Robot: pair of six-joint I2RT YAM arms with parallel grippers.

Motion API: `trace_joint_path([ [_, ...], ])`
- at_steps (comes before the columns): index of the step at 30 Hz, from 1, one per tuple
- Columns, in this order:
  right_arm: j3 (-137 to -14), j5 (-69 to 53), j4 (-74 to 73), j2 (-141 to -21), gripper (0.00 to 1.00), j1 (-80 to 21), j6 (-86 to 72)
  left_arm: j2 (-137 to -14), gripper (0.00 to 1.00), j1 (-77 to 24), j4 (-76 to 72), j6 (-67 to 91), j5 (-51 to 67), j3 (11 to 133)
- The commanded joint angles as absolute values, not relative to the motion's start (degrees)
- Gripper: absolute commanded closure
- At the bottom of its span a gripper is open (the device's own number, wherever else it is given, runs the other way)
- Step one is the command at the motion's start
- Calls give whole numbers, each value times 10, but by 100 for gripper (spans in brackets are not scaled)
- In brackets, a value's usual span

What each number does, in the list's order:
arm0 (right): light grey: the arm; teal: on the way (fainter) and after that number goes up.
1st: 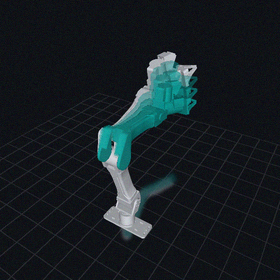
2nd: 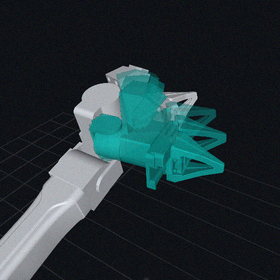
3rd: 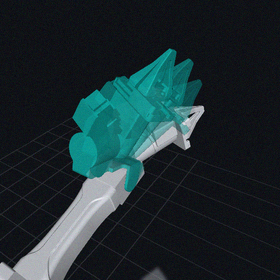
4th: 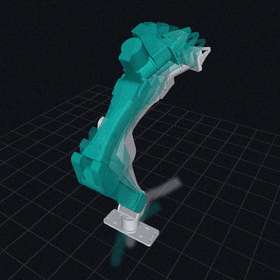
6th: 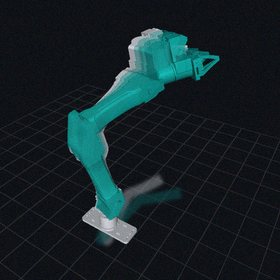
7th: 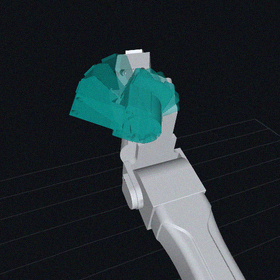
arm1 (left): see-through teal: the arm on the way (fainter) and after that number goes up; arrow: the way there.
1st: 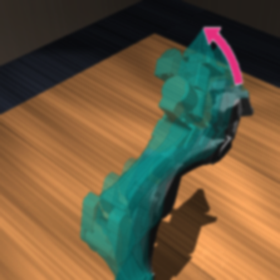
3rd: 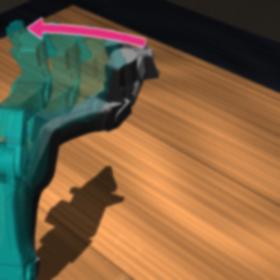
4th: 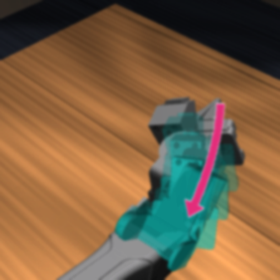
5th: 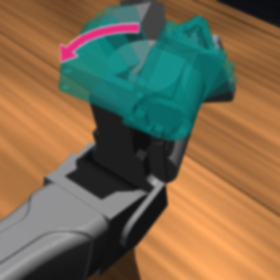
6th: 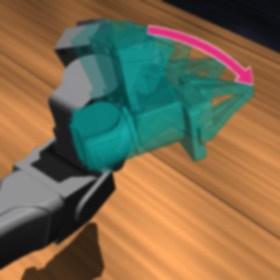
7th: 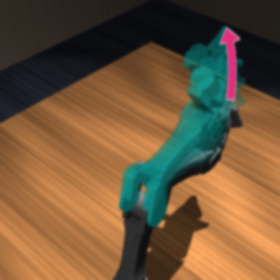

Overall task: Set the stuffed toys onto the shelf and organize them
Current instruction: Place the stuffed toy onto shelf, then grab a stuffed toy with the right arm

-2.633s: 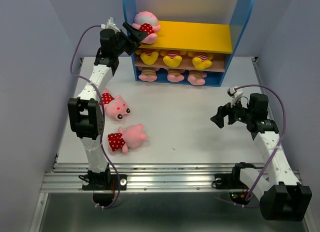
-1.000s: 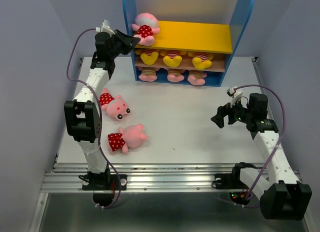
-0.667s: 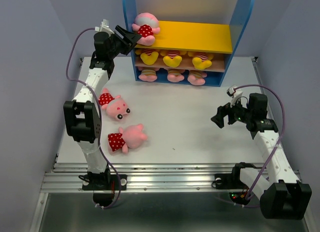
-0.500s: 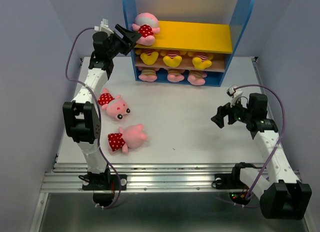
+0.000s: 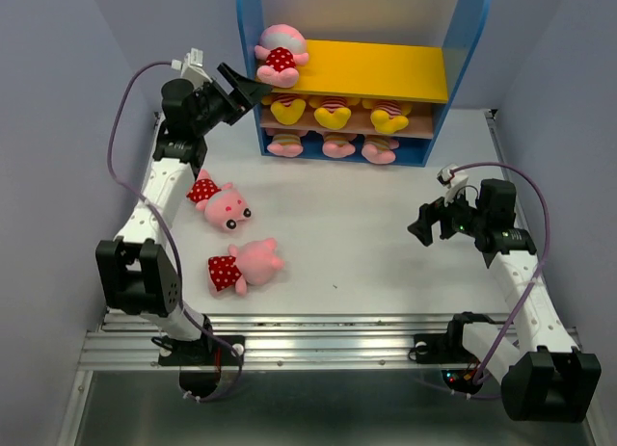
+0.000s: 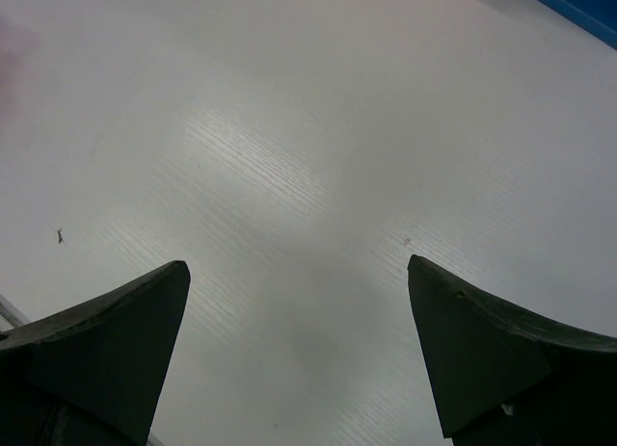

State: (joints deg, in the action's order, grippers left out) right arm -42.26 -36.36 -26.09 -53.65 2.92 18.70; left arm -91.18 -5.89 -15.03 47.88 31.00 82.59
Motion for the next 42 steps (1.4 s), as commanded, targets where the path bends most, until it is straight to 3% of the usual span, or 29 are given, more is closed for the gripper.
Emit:
trace_joint_path([
  [1,-422,-365,-242,-521,0,26,209,-784,2,-56,-99,341,274,754],
  [5,-420,-408,-256,-510,0,26,237,-684,1,-54,-49,223,211,653],
  [12,-417,-605,-351,-512,0,26,367,-547,1,-51,46,93,144,517],
  [15,-430,-691,-526,-536,0,26,614,-496,1,-52,68,56,148,499],
  [16,-437,-720,-582,-548,0,21,772,-461,1,-52,70,51,144,482],
  [17,-456,-725,-662,-579,0,13,821,-440,1,-52,68,50,140,469],
  [20,-518,-714,-709,-653,0,-30,890,-347,1,-51,48,71,89,406],
  [23,-567,-682,-662,-698,0,-88,839,-268,1,-52,41,97,69,347],
  [25,-591,-654,-578,-715,0,-184,751,-240,1,-52,54,110,55,341],
  [26,-588,-596,-464,-715,0,-273,649,-222,1,-52,62,111,41,350],
  [27,-588,-550,-403,-715,0,-274,603,-216,1,-52,62,111,33,353],
  [28,-585,-451,-353,-720,0,-362,562,-213,1,-53,75,109,26,358],
  [30,-652,-387,-323,-780,0,-443,549,-207,1,-53,85,112,11,357],
  [38,-791,-295,-282,-948,0,-601,549,-137,1,-54,86,127,-58,347],
  [42,-818,-256,-229,-1005,1,-615,514,-113,1,-54,85,134,-78,344],
])
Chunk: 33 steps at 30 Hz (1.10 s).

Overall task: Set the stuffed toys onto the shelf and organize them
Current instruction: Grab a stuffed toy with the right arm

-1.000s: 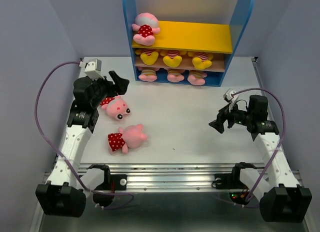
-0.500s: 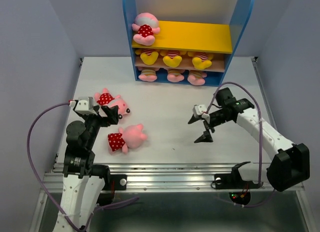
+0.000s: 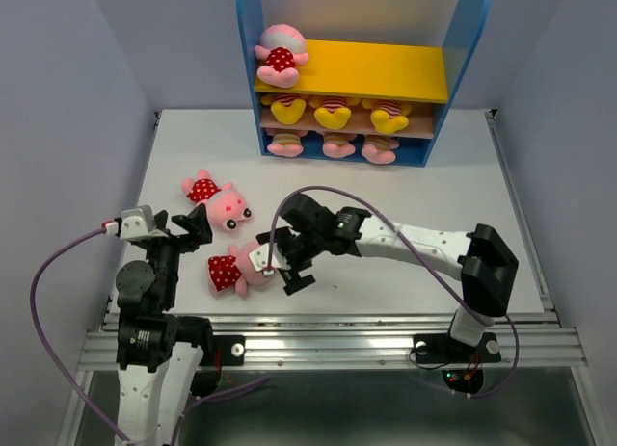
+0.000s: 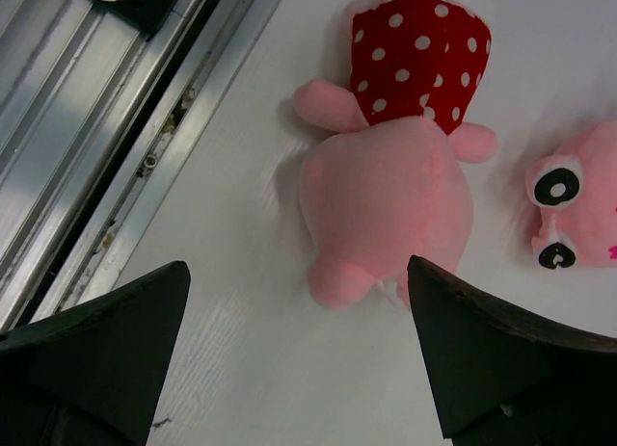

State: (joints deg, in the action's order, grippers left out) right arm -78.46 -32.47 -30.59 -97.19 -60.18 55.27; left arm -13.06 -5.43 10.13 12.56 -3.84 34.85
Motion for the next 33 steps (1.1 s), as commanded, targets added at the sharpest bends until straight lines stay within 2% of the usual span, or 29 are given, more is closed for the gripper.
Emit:
trace_joint_path([
  [1,-824,-247,-218,-1029,2,-620,511,-111,1,-54,86,136,-83,344],
  [6,-838,-175,-157,-1087,8,-626,483,-98,1,-54,85,139,-94,340],
  [9,-851,-145,-142,-1121,14,-631,475,-99,1,-54,84,138,-91,338],
  [11,-856,-134,-143,-1140,21,-631,473,-98,1,-54,83,138,-89,338],
  [15,-858,-131,-146,-1156,51,-631,456,-95,1,-54,79,138,-86,336],
  [16,-856,-131,-146,-1156,67,-631,453,-95,1,-54,78,137,-85,335],
  [18,-853,-128,-148,-1152,78,-631,440,-92,1,-54,77,137,-84,333],
  [19,-843,-124,-148,-1142,87,-631,438,-91,1,-54,76,137,-82,333],
  [22,-802,-120,-151,-1095,99,-631,435,-91,1,-54,56,130,-53,324],
  [28,-710,-127,-204,-963,99,-609,453,-107,1,-54,-13,105,99,298],
  [32,-636,-160,-291,-834,99,-543,489,-118,1,-58,-99,91,235,261],
  [33,-620,-160,-305,-809,99,-532,515,-122,1,-58,-128,104,303,251],
])
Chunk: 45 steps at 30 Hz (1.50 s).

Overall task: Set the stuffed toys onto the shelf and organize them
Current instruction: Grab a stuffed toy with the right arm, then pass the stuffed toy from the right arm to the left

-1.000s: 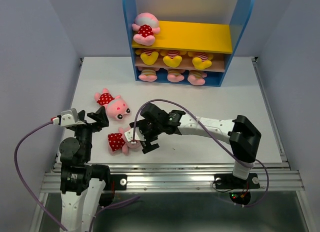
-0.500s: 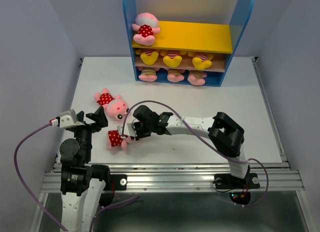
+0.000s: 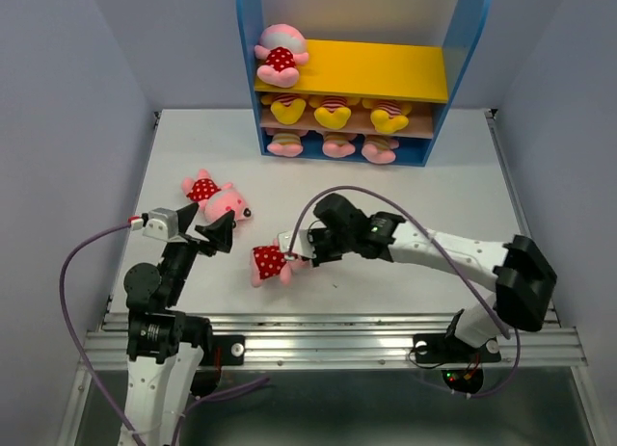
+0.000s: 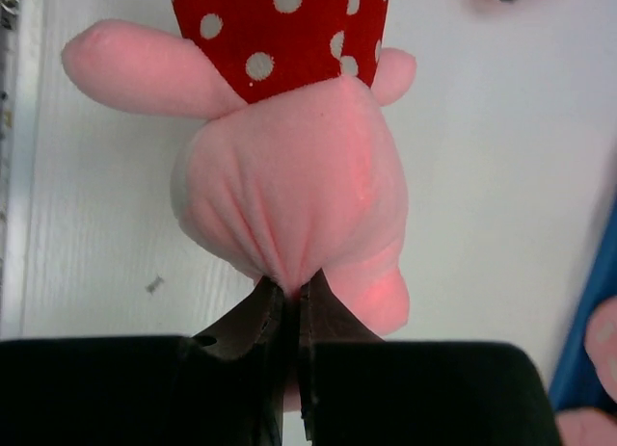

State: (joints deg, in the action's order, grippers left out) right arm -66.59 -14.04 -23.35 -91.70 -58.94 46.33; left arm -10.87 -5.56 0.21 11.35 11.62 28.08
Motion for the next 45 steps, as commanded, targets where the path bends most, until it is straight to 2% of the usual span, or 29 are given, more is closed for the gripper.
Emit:
trace_joint_path([
  [1,-604,-156,-315,-785,99,-520,524,-129,1,-59,-186,119,328,240],
  [6,-543,-131,-427,-682,99,-461,555,-219,1,-83,-220,123,389,250],
  [9,-515,-102,-453,-629,99,-437,557,-270,1,-152,-215,70,369,279],
  [12,-492,-93,-475,-591,99,-412,554,-328,1,-314,-185,-22,292,313],
  [16,-489,-97,-511,-577,99,-400,553,-423,1,-474,-157,-152,197,341],
  [20,-501,-116,-541,-575,99,-388,540,-510,1,-582,-163,-276,128,338],
  [30,-561,-207,-612,-584,99,-376,520,-575,1,-699,-217,-362,7,290],
  [38,-592,-258,-620,-599,99,-371,504,-611,1,-727,-241,-376,-44,279],
  [45,-597,-264,-618,-603,99,-346,511,-553,1,-731,-246,-372,-38,254],
])
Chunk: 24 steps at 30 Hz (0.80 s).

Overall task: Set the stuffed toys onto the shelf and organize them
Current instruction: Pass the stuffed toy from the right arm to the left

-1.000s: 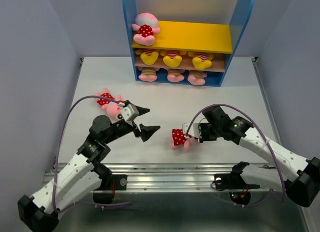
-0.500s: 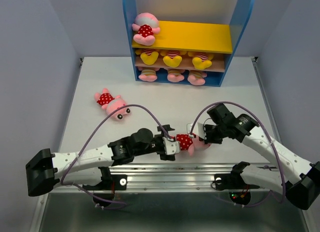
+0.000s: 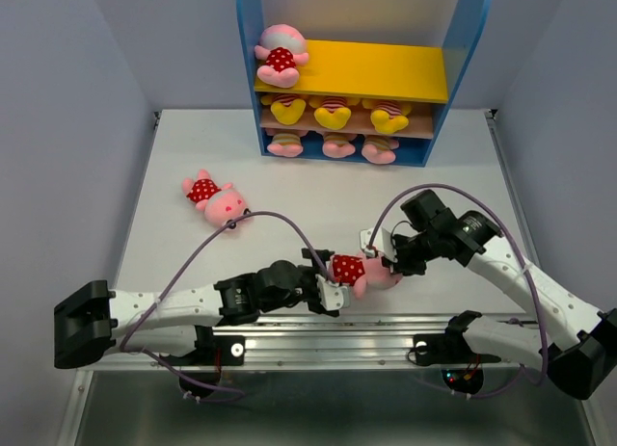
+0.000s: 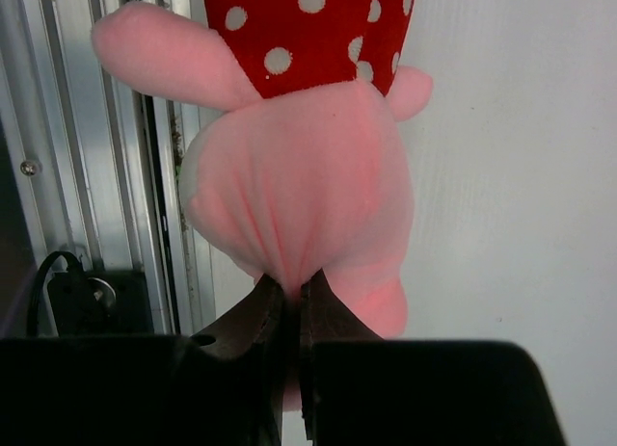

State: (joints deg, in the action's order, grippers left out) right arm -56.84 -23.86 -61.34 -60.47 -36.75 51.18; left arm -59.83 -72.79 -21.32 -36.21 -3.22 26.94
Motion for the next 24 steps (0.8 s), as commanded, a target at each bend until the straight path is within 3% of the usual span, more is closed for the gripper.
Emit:
trace_joint_path([
  [1,-599,-265,-617,-603,99,-338,515,-542,1,-731,-239,-368,-33,251],
  [7,-615,-312,-618,-613,99,-303,526,-497,1,-731,-214,-345,-14,232],
  [20,-639,-439,-642,-639,99,-298,526,-523,2,-733,-247,-363,-61,240],
  [24,-625,-439,-642,-637,99,-298,529,-506,17,-733,-250,-362,-90,243],
])
